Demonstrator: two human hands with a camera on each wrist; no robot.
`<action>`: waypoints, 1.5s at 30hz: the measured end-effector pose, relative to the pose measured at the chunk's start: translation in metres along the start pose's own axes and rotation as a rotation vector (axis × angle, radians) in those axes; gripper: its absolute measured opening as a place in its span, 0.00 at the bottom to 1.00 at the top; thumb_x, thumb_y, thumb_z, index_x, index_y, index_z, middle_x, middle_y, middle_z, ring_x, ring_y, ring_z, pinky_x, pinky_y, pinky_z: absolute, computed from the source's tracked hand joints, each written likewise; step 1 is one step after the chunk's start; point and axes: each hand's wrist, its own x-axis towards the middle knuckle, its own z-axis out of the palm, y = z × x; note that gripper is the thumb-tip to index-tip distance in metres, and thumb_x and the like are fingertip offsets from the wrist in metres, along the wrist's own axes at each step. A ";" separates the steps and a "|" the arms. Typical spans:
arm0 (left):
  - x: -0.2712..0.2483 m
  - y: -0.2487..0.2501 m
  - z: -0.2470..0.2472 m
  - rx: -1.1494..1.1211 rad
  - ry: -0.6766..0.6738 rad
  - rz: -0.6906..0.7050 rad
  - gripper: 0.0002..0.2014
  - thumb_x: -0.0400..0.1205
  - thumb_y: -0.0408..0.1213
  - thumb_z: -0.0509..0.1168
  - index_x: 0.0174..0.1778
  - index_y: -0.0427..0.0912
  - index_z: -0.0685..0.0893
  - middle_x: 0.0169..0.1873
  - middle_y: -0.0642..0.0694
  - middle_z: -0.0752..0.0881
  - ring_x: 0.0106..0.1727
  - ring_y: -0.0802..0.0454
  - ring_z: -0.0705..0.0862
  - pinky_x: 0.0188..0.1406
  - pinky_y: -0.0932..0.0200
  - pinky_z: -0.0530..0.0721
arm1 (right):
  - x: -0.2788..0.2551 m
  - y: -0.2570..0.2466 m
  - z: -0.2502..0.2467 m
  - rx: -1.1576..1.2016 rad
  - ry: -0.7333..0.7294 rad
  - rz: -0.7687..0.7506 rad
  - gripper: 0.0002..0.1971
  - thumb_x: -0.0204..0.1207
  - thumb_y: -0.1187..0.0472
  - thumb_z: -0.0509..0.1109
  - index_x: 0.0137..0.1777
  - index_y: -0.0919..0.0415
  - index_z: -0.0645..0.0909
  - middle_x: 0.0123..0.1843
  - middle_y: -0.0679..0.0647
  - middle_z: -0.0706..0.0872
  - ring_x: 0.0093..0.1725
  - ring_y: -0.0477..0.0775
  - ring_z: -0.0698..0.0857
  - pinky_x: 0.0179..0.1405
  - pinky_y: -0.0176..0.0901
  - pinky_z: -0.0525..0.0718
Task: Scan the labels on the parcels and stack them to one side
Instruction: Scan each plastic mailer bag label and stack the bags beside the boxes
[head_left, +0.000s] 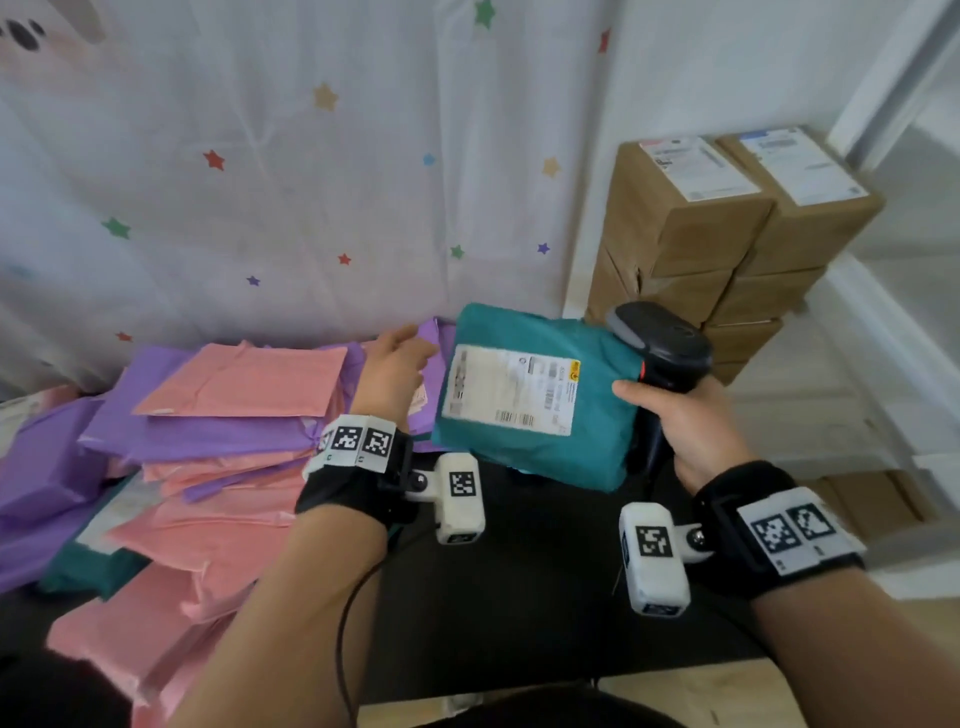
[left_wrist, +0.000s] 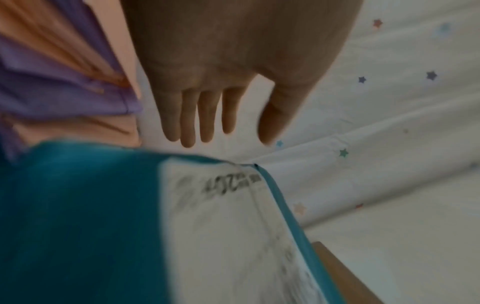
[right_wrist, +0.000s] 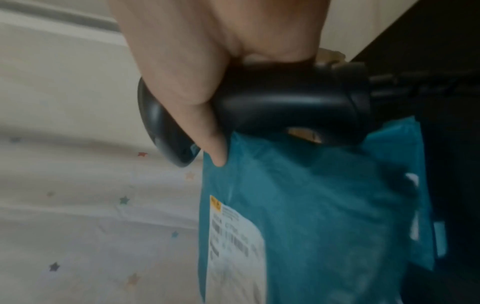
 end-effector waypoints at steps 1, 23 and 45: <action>0.003 0.002 -0.001 0.111 -0.014 0.007 0.18 0.82 0.33 0.66 0.69 0.40 0.75 0.55 0.42 0.81 0.56 0.47 0.81 0.62 0.54 0.78 | 0.000 -0.002 0.000 -0.037 -0.037 -0.022 0.17 0.66 0.72 0.81 0.53 0.55 0.91 0.52 0.54 0.94 0.53 0.56 0.92 0.51 0.52 0.89; 0.009 -0.054 0.015 -0.184 -0.120 -0.323 0.16 0.78 0.30 0.70 0.62 0.33 0.80 0.55 0.35 0.88 0.55 0.38 0.88 0.57 0.36 0.85 | -0.018 0.016 0.031 -0.281 0.077 0.018 0.12 0.74 0.60 0.78 0.51 0.66 0.83 0.26 0.48 0.84 0.22 0.45 0.80 0.22 0.36 0.80; 0.002 -0.068 0.014 -0.012 0.002 -0.129 0.17 0.76 0.31 0.73 0.58 0.43 0.78 0.56 0.43 0.88 0.50 0.48 0.88 0.42 0.56 0.88 | -0.033 0.013 0.044 -0.491 -0.036 0.117 0.11 0.75 0.54 0.78 0.50 0.61 0.85 0.31 0.53 0.86 0.22 0.43 0.82 0.26 0.38 0.82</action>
